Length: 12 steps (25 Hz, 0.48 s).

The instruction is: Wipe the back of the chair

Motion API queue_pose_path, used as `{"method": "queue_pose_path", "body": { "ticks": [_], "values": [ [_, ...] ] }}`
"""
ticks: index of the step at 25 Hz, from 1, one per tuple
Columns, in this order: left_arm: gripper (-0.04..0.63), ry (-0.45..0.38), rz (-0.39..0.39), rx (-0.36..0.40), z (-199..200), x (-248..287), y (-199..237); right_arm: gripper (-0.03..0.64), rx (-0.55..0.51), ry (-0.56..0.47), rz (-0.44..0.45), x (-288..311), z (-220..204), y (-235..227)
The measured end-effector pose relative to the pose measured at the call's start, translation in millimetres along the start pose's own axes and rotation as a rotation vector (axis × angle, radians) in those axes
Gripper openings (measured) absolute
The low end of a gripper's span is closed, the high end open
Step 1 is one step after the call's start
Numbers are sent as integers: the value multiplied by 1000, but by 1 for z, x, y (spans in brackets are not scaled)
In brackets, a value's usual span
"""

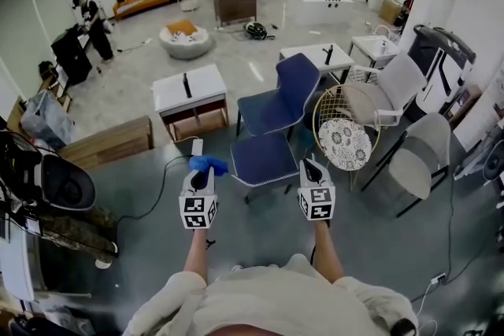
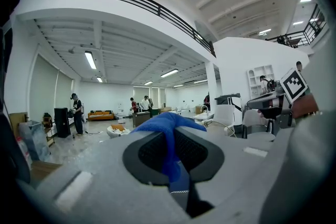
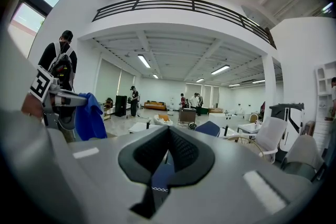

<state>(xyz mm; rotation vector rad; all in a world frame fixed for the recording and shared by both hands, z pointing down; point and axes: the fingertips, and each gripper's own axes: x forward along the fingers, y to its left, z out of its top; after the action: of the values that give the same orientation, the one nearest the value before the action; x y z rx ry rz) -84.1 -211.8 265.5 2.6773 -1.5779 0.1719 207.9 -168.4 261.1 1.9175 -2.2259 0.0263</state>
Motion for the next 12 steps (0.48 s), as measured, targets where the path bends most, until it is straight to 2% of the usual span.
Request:
{"method": "queue_pose_path", "body": {
  "ticks": [12],
  "values": [
    [34,6,-17,-10,1,4,-2,0,5,6,16,4,6,7]
  ]
}}
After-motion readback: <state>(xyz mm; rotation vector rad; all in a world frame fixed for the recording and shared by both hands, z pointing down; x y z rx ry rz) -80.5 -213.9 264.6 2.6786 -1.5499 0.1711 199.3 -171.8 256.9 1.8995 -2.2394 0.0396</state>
